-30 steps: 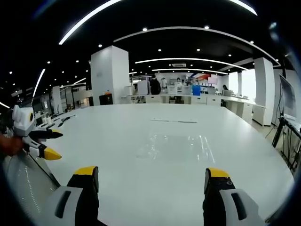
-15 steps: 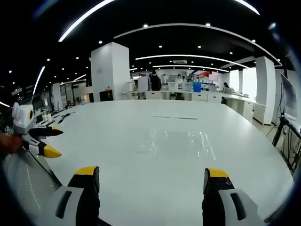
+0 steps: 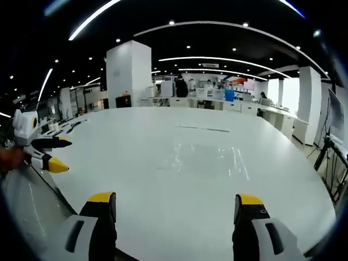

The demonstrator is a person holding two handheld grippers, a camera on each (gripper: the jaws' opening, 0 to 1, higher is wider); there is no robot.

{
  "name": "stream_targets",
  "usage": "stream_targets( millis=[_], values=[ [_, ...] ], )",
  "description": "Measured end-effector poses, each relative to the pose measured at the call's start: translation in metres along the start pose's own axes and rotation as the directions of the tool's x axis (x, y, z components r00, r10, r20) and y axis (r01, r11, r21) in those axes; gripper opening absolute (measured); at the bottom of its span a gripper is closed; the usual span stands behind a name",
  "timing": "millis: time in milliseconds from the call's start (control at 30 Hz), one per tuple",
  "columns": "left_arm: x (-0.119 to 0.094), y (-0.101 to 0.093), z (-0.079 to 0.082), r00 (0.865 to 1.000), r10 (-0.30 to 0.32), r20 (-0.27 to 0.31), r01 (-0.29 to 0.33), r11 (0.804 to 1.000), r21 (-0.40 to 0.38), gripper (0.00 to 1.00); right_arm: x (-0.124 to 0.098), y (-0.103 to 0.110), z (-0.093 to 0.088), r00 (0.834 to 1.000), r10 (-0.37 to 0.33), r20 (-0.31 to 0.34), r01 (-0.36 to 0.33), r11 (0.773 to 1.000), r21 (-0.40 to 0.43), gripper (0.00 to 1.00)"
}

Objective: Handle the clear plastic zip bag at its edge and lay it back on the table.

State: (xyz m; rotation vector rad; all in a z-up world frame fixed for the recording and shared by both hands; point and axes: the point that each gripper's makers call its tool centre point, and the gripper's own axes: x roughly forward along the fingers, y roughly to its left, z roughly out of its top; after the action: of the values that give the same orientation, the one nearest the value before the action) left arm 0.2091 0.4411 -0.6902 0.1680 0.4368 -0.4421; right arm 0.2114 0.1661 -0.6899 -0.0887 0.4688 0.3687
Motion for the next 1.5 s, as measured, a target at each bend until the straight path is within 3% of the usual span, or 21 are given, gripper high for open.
stream_targets(
  millis=[100, 167, 333, 500, 700, 833, 1067, 1367, 1500],
  values=[
    [0.001, -0.002, 0.002, 1.0, -0.012, 0.013, 0.012, 1.0, 0.003, 0.8, 0.0, -0.002, 0.001, 1.0, -0.01, 0.002, 0.01, 1.0, -0.005, 0.89],
    [0.003, -0.004, 0.002, 1.0, -0.024, 0.017, 0.024, 1.0, -0.003, 0.8, 0.001, -0.003, -0.006, 0.999, -0.023, -0.047, 0.021, 0.999, -0.04, 0.88],
    [-0.001, -0.009, 0.01, 0.999, -0.034, 0.042, 0.034, 0.999, -0.006, 0.79, -0.001, -0.005, 0.001, 1.0, -0.026, -0.003, 0.026, 0.999, -0.038, 0.88],
    [0.001, -0.014, 0.002, 0.999, -0.051, 0.0, 0.051, 0.999, -0.005, 0.79, 0.0, -0.005, -0.001, 1.0, -0.024, -0.009, 0.024, 0.999, -0.044, 0.88],
    [-0.001, -0.018, 0.002, 0.998, -0.068, -0.008, 0.068, 0.998, 0.01, 0.8, -0.003, -0.006, 0.006, 0.999, -0.02, 0.04, 0.021, 1.0, -0.017, 0.9],
    [-0.003, -0.018, 0.001, 0.997, -0.073, -0.027, 0.072, 0.997, -0.01, 0.84, -0.002, -0.006, 0.01, 0.998, -0.02, 0.058, 0.021, 1.0, -0.004, 0.92],
    [-0.004, -0.022, 0.0, 0.993, -0.101, -0.061, 0.103, 0.995, 0.02, 0.91, -0.002, -0.009, 0.011, 0.999, -0.009, 0.054, 0.009, 1.0, 0.005, 0.95],
    [-0.005, -0.018, 0.003, 0.992, -0.106, -0.074, 0.107, 0.994, 0.007, 0.95, 0.002, -0.002, 0.022, 0.998, 0.061, 0.02, -0.061, 0.998, -0.027, 0.95],
    [-0.004, -0.024, 0.008, 0.985, -0.166, -0.05, 0.166, 0.986, -0.004, 0.98, 0.006, 0.0, 0.029, 0.995, 0.099, 0.003, -0.099, 0.994, -0.051, 0.95]
  ],
)
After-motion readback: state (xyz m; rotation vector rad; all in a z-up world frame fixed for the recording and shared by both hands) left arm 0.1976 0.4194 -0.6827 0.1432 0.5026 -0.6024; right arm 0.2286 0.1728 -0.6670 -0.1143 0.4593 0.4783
